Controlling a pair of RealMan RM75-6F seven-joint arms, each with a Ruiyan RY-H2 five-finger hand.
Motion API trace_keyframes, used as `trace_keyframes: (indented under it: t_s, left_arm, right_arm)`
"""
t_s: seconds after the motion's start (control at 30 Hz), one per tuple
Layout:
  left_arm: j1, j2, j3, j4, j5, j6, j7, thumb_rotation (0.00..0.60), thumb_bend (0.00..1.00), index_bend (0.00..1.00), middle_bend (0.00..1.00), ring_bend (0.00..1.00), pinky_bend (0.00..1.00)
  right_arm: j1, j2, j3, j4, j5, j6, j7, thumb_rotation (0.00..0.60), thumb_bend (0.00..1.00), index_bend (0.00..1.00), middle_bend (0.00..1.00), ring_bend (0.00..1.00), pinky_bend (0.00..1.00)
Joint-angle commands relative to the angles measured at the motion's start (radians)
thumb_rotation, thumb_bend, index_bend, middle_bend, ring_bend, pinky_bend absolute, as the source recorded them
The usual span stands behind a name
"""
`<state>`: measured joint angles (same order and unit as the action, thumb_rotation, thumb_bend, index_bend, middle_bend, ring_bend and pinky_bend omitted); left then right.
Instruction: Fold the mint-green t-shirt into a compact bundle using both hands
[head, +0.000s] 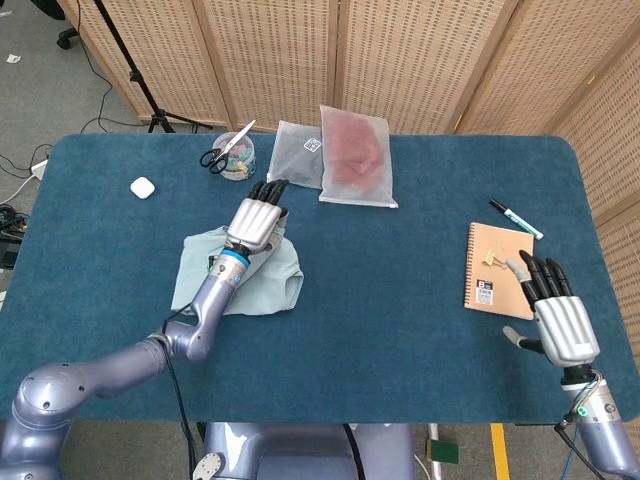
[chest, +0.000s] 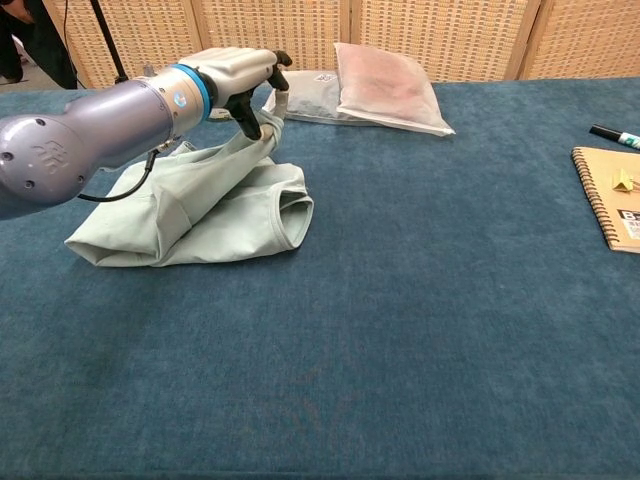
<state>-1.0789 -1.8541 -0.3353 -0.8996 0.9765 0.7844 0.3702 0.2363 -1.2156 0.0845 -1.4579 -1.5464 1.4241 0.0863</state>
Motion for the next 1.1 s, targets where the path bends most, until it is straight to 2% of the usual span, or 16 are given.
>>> trace_keyframes:
  t_s: [0.03,0.1,0.17,0.23,0.27,0.3,0.37,0.4,0.57,0.7,0.83,0.9,1.03,1.1]
  left_arm:
    - [-0.023,-0.048,0.001,0.061,0.013,-0.020,-0.034,0.600,0.54,0.83,0.00,0.00,0.00]
    - [-0.027,-0.063,0.003,0.084,0.014,-0.030,-0.043,0.600,0.50,0.70,0.00,0.00,0.00]
    - [-0.029,-0.071,0.005,0.096,0.015,-0.040,-0.051,0.600,0.40,0.36,0.00,0.00,0.00]
    - [-0.026,-0.077,0.010,0.103,0.023,-0.049,-0.069,0.600,0.28,0.11,0.00,0.00,0.00]
    - [-0.024,-0.078,0.013,0.104,0.033,-0.044,-0.081,0.600,0.21,0.03,0.00,0.00,0.00]
    - [-0.019,-0.078,0.016,0.104,0.047,-0.034,-0.099,0.600,0.17,0.00,0.00,0.00,0.00]
    - [-0.011,-0.072,0.016,0.094,0.067,-0.021,-0.134,0.600,0.07,0.00,0.00,0.00,0.00]
    - [-0.006,-0.066,0.017,0.087,0.081,-0.011,-0.153,0.600,0.06,0.00,0.00,0.00,0.00]
    - [0.040,-0.001,0.043,0.010,0.175,0.062,-0.256,0.600,0.04,0.00,0.00,0.00,0.00]
    - [0.112,0.081,0.103,-0.061,0.294,0.163,-0.373,0.600,0.05,0.00,0.00,0.00,0.00]
    - [0.186,0.163,0.197,-0.065,0.437,0.268,-0.537,0.600,0.09,0.00,0.00,0.00,0.00]
    - [0.211,0.191,0.238,-0.049,0.489,0.300,-0.604,0.600,0.11,0.04,0.00,0.00,0.00]
    - [0.260,0.230,0.310,0.006,0.567,0.360,-0.725,0.600,0.13,0.25,0.00,0.00,0.00]
    - [0.283,0.233,0.337,0.047,0.593,0.388,-0.771,0.600,0.14,0.30,0.00,0.00,0.00]
  right_arm:
    - [0.000,0.000,0.002,0.003,0.005,-0.003,0.000,0.600,0.11,0.00,0.00,0.00,0.00]
    - [0.000,0.000,0.003,0.003,0.008,-0.004,0.001,0.600,0.10,0.00,0.00,0.00,0.00]
    - [-0.001,0.000,0.003,0.004,0.009,-0.004,0.001,0.600,0.10,0.00,0.00,0.00,0.00]
    - [-0.001,0.001,0.003,0.004,0.008,-0.003,0.002,0.600,0.10,0.00,0.00,0.00,0.00]
    - [-0.002,0.001,0.002,0.004,0.008,-0.003,0.002,0.600,0.10,0.00,0.00,0.00,0.00]
    - [-0.002,0.001,0.002,0.005,0.008,-0.002,0.003,0.600,0.10,0.00,0.00,0.00,0.00]
    - [-0.003,0.001,0.002,0.005,0.007,-0.001,0.003,0.600,0.10,0.00,0.00,0.00,0.00]
    - [-0.003,0.001,0.002,0.005,0.007,-0.001,0.003,0.600,0.10,0.00,0.00,0.00,0.00]
    - [-0.003,0.000,0.000,0.003,0.005,-0.001,0.000,0.600,0.11,0.00,0.00,0.00,0.00]
    - [-0.004,-0.001,0.000,0.003,0.006,-0.002,-0.002,0.600,0.10,0.00,0.00,0.00,0.00]
    - [-0.005,-0.002,-0.003,0.000,0.000,0.001,-0.007,0.600,0.12,0.00,0.00,0.00,0.00]
    - [-0.005,-0.003,-0.004,-0.001,-0.002,0.002,-0.011,0.600,0.13,0.00,0.00,0.00,0.00]
    - [-0.005,-0.006,-0.006,-0.004,-0.006,0.003,-0.022,0.600,0.13,0.00,0.00,0.00,0.00]
    - [-0.004,-0.008,-0.008,-0.004,-0.009,0.002,-0.030,0.600,0.13,0.00,0.00,0.00,0.00]
